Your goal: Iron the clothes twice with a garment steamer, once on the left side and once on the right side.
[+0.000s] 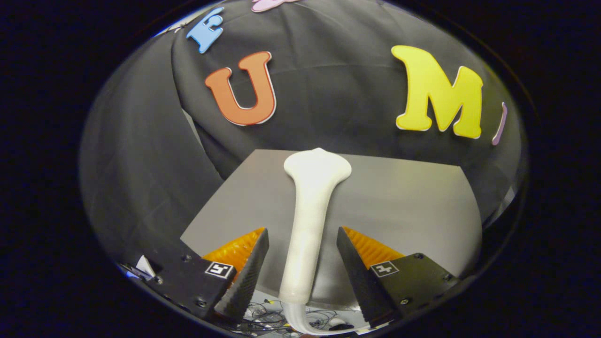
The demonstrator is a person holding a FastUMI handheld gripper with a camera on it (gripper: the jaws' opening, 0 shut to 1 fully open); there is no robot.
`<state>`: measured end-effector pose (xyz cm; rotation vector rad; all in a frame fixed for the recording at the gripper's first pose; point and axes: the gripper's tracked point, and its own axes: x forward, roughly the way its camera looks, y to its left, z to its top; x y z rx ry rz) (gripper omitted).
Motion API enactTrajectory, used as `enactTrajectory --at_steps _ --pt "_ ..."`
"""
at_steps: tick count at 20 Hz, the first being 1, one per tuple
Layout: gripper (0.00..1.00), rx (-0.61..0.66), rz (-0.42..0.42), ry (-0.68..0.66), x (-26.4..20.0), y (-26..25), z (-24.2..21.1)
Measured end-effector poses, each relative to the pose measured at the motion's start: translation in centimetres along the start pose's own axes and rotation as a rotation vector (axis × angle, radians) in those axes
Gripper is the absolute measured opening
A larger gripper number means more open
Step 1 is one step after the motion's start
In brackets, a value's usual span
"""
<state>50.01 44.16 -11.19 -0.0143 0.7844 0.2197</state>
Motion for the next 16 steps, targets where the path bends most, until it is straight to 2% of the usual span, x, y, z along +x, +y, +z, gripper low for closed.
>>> enactTrajectory --at_steps 5,8,10,11,14,16 --pt "0.79 -0.008 -0.028 0.026 1.4 -0.6 -0.1" --pt "0.73 -0.027 -0.016 0.03 1.8 -0.2 -1.1" --pt "0.69 -0.053 -0.034 0.005 2.0 -0.7 -1.0" --pt "0.63 -0.058 -0.038 0.001 2.1 -0.7 -0.9" --pt "0.58 -0.109 -0.031 -0.034 2.8 -0.2 -0.6" --pt "0.52 -0.098 -0.044 -0.05 2.8 -0.3 -0.7"
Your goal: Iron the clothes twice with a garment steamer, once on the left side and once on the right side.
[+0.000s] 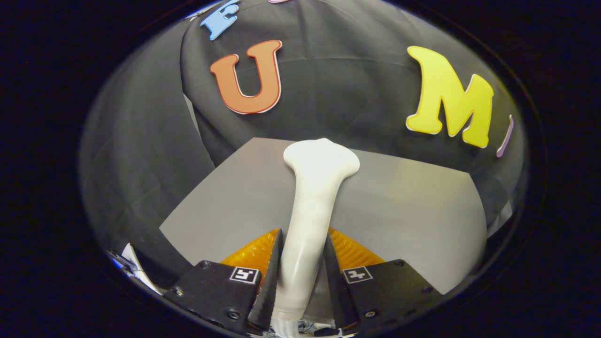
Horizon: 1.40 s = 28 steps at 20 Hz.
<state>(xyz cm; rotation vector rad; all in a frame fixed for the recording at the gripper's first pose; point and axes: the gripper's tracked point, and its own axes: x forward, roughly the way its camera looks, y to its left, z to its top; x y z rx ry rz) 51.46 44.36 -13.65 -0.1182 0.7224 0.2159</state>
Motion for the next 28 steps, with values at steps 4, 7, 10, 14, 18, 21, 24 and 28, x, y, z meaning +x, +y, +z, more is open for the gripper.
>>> enactTrajectory --at_steps 4,7,10,14,18,21,24,28 --pt "0.39 0.057 0.033 -0.013 -0.4 0.4 -0.1" --pt "0.32 0.07 0.032 -0.036 -1.3 0.2 0.3" --pt "0.32 0.067 0.047 -0.078 -2.9 0.6 0.6" --pt "0.32 0.066 0.07 -0.092 -5.7 0.2 0.4" --pt "0.32 0.079 0.099 -0.119 -8.9 -0.1 0.4" --pt "0.32 0.095 0.121 -0.144 -11.8 0.1 0.2" --pt "0.32 0.1 0.136 -0.176 -15.1 -0.1 -0.3" --pt "0.32 0.099 0.131 -0.227 -19.8 -0.8 -1.4"
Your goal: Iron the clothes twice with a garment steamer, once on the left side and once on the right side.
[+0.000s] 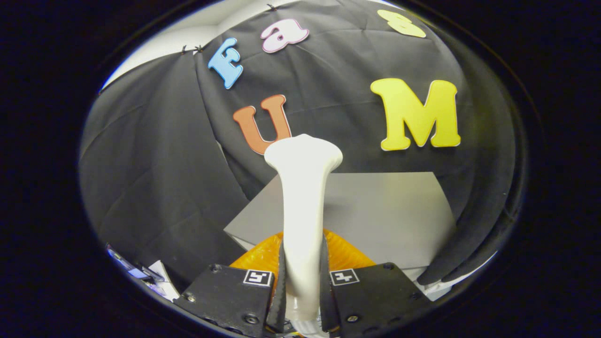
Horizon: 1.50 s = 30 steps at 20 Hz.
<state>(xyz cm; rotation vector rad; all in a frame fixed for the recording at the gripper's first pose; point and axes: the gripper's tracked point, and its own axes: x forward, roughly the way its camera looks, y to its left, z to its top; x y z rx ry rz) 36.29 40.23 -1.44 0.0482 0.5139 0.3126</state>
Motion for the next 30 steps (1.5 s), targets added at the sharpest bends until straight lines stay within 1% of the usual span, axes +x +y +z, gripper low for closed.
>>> enactTrajectory --at_steps 7,8,10,16,20,25,28,30 --pt "0.32 0.021 -0.044 -0.046 -6.4 -2.4 -1.6" --pt "0.32 0.021 -0.04 -0.049 -7.2 -2.7 -1.6" --pt "0.32 0.031 -0.003 -0.048 -9.1 -2.6 -1.9" --pt "0.32 0.007 -0.041 -0.131 -15.7 -5.4 -1.0" --pt "0.32 -0.003 -0.073 -0.216 -20.8 -8.6 0.7" --pt "0.31 -0.014 -0.105 -0.301 -27.4 -12.9 1.5" --pt "0.32 -0.02 -0.15 -0.37 -31.3 -15.9 1.9" --pt "0.32 -0.038 -0.186 -0.403 -33.0 -17.5 2.2"
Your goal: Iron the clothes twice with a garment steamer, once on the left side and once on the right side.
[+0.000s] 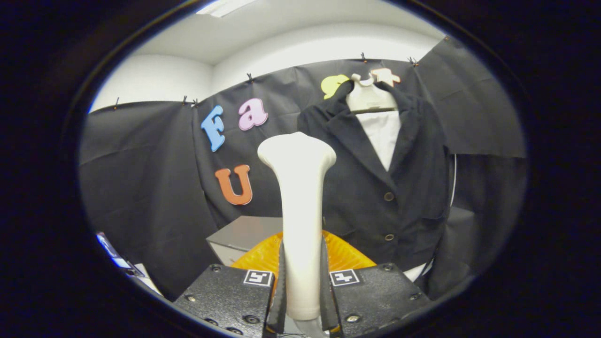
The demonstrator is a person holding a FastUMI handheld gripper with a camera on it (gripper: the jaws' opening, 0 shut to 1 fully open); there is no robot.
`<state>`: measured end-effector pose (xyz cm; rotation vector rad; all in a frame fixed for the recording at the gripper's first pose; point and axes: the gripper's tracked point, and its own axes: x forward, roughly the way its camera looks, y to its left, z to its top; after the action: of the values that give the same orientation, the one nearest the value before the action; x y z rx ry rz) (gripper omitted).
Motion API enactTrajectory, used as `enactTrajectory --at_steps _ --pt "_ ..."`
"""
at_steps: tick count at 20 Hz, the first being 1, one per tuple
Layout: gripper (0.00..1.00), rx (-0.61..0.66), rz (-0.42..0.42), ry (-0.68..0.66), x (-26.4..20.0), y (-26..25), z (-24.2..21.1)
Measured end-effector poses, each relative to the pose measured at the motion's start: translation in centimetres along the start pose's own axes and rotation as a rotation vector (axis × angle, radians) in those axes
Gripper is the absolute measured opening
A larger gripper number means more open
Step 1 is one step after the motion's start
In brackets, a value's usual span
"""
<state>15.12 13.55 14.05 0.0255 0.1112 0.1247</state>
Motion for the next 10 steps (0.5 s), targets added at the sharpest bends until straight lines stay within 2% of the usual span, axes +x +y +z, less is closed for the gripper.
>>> enactTrajectory --at_steps 5,10 --pt "0.31 -0.059 -0.072 -0.096 -1.2 -2.6 2.7" --pt "0.32 -0.06 -0.057 -0.158 0.4 -3.3 4.3"
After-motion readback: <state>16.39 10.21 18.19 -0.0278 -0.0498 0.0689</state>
